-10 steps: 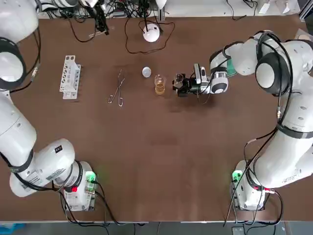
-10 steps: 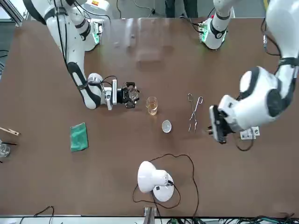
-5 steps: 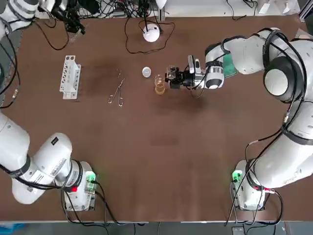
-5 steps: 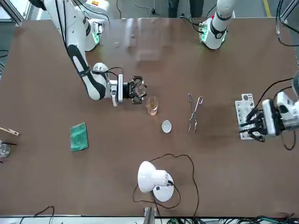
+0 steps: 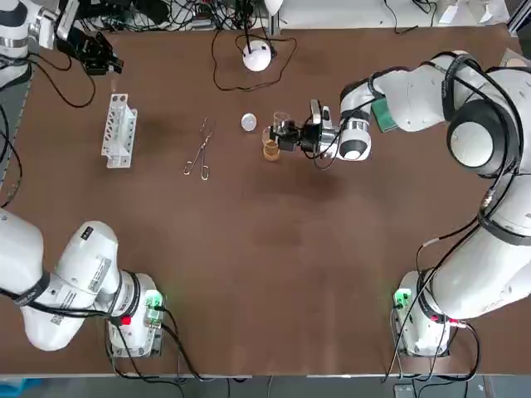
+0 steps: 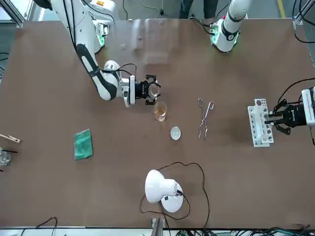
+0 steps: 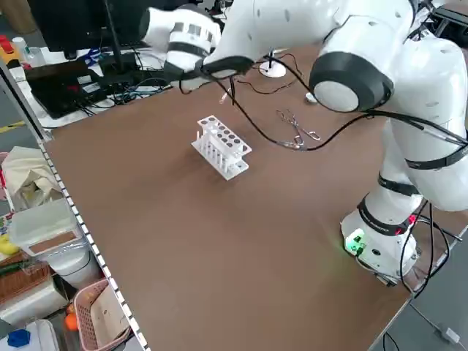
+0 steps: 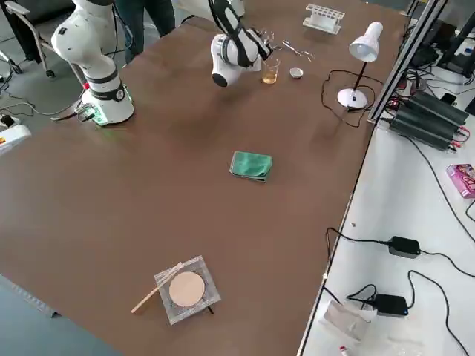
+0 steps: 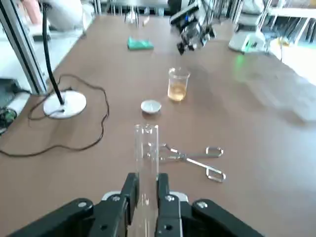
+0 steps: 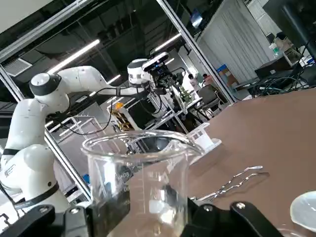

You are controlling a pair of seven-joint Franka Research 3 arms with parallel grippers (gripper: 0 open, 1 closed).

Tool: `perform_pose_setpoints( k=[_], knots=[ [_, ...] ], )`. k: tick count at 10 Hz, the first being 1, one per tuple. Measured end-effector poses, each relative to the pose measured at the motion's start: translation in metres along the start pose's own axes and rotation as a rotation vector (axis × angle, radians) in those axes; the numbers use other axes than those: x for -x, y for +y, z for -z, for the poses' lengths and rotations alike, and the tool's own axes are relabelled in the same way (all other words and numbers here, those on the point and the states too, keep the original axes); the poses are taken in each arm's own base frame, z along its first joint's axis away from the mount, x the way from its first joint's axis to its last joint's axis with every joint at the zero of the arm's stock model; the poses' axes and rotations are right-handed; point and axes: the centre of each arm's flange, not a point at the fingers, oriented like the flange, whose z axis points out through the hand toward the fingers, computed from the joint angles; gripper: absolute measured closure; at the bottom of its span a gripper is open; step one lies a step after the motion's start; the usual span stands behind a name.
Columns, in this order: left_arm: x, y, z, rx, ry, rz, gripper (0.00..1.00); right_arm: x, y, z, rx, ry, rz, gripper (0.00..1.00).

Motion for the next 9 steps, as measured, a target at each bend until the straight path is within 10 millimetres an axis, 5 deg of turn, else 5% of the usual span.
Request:
perform_pose_setpoints(
  k=[4,7,9],
  knots=[
    [0.06,0.034,0.018,0.021,0.183,-0.019,0.79,0.017,-0.018,-0.024,0.055,0.044,-0.113,0.61],
    [0.101,0.037,0.005,-0.004,0.325,-0.011,0.79,0.021,-0.024,-0.035,0.09,0.067,-0.224,0.61],
    [0.12,0.039,0.027,-0.071,0.346,-0.012,0.79,0.024,-0.021,-0.043,0.132,0.075,-0.267,0.61]
  ],
)
